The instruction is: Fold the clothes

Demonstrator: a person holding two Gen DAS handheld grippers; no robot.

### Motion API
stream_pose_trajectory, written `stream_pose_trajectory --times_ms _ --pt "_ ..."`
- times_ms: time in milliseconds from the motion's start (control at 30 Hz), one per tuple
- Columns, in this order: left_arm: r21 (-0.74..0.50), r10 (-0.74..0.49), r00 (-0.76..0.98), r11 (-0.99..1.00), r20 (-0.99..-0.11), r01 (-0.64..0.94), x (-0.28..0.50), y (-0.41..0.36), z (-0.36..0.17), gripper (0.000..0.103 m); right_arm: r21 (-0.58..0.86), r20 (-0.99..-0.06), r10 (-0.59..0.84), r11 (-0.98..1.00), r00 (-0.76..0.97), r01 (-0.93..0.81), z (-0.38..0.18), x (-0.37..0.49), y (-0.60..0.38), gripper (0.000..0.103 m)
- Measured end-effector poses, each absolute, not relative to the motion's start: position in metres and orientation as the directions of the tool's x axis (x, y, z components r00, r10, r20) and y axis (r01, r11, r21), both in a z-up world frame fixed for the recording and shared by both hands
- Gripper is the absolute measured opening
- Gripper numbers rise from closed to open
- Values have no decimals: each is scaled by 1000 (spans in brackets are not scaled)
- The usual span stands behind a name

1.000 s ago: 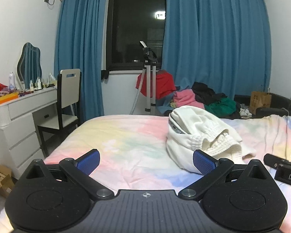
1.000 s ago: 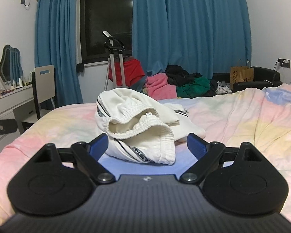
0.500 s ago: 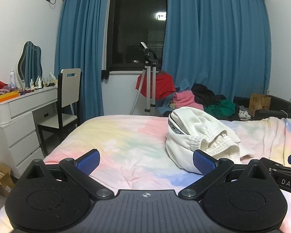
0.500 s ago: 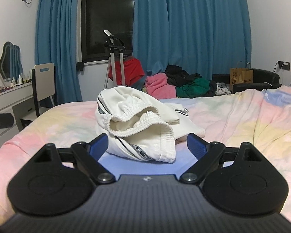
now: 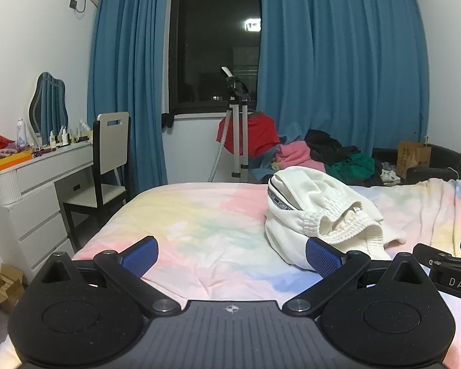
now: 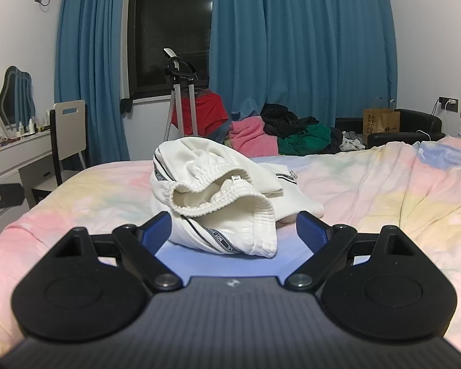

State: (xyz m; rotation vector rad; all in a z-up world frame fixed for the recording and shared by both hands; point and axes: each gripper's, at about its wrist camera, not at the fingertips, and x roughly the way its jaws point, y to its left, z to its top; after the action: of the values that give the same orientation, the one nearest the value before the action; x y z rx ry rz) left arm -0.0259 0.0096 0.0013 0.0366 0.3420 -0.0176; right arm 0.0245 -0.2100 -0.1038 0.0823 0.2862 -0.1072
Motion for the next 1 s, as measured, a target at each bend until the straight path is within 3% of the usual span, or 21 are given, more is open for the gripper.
stream_pose_trajectory --times_ms 700,867,933,1000 --pt "14 -18 949 1000 -315 24 -38 20 8 103 105 -297 -71 989 952 107 -107 29 -213 89" --pt "25 -17 948 999 -318 26 -37 19 8 103 115 -296 -71 987 953 110 -106 29 -212 58" --pt "27 -23 947 999 -321 33 -36 19 6 103 120 -298 -82 985 951 122 -106 29 -213 32" --pt "24 -40 943 998 -331 51 -33 19 3 103 132 -292 -90 982 952 134 -104 29 -215 14"
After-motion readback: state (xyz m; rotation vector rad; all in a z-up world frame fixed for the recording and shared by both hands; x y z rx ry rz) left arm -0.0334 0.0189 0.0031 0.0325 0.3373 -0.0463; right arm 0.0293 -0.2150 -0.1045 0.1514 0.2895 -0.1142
